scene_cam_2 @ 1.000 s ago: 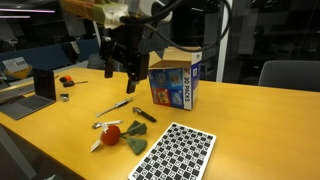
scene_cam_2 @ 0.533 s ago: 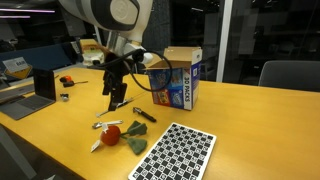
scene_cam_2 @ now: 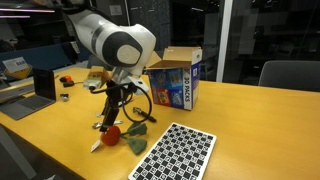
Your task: Put the fluffy toy inside the box.
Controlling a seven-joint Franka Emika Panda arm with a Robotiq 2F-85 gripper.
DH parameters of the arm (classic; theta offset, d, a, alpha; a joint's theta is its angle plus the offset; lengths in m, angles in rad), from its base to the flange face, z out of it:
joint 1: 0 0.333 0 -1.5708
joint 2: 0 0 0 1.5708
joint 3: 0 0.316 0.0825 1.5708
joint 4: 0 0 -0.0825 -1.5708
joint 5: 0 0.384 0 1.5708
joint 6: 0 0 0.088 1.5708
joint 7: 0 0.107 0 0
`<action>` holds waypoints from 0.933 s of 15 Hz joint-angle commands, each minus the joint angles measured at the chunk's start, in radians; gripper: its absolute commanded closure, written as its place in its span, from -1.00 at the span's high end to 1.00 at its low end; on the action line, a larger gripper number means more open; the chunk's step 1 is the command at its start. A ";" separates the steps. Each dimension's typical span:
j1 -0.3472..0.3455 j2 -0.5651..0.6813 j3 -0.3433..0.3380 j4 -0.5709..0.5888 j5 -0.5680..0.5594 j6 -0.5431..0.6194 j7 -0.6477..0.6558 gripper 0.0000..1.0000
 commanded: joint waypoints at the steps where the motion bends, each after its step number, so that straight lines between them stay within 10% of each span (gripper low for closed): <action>1: 0.030 0.141 0.004 0.098 0.042 0.022 0.044 1.00; 11: 0.093 0.369 -0.005 0.240 0.020 0.029 0.079 1.00; 12: 0.097 0.386 -0.008 0.248 0.015 0.032 0.080 0.50; 14: 0.099 0.414 -0.011 0.264 0.011 0.028 0.075 0.32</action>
